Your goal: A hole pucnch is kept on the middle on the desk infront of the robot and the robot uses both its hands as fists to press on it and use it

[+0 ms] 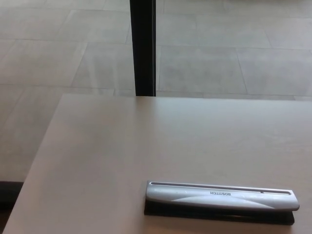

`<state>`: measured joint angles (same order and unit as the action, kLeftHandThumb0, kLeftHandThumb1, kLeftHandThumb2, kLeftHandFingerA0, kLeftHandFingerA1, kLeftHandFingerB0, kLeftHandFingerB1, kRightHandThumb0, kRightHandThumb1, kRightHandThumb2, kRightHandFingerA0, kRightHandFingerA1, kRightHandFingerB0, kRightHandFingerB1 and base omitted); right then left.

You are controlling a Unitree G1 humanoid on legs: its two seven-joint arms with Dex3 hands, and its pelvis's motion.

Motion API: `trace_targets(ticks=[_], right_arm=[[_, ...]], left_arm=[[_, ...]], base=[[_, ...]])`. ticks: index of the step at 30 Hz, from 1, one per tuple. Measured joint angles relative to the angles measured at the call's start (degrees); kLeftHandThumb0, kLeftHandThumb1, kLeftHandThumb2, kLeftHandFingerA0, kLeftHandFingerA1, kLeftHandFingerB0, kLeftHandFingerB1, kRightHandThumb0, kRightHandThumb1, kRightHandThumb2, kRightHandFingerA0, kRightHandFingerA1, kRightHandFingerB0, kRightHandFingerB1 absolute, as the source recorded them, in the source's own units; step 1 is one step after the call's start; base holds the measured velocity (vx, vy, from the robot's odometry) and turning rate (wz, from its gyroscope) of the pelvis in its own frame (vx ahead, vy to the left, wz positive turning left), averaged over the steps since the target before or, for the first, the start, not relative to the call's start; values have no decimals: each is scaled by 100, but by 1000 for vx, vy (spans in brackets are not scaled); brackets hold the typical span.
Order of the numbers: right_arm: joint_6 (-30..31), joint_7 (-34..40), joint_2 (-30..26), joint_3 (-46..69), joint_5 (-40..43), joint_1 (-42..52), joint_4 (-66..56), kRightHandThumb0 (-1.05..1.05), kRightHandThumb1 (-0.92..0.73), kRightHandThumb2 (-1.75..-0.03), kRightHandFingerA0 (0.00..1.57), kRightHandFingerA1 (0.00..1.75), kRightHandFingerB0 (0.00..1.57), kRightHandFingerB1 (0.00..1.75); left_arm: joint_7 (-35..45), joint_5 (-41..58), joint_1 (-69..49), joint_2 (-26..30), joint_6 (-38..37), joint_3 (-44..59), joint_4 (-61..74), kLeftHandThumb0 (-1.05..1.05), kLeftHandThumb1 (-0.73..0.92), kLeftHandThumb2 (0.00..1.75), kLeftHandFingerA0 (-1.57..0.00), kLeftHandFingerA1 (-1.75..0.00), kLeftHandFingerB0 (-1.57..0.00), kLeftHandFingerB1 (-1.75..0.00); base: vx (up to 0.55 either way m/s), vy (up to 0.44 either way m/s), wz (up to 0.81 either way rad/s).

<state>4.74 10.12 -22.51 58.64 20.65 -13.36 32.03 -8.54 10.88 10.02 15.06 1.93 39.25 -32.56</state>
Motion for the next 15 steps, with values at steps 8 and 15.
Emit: trace_targets(ticks=[8,15], right_arm=[[197,117,12,-101,235,-675,-1020,-46,-22,-123,121,165,109,120],[363,121,417,-600,414,-768,-2256,-30,-56,-108,112,175,80,112]], left_arm=[[-147,112,839,-244,38,-231,1474,-9,77,96,-84,-175,-59,-131],[-159,182,1050,-901,120,-831,2690,-16,72,93,-110,-175,-70,-117]], base=[[0,0,0],[0,0,0]])
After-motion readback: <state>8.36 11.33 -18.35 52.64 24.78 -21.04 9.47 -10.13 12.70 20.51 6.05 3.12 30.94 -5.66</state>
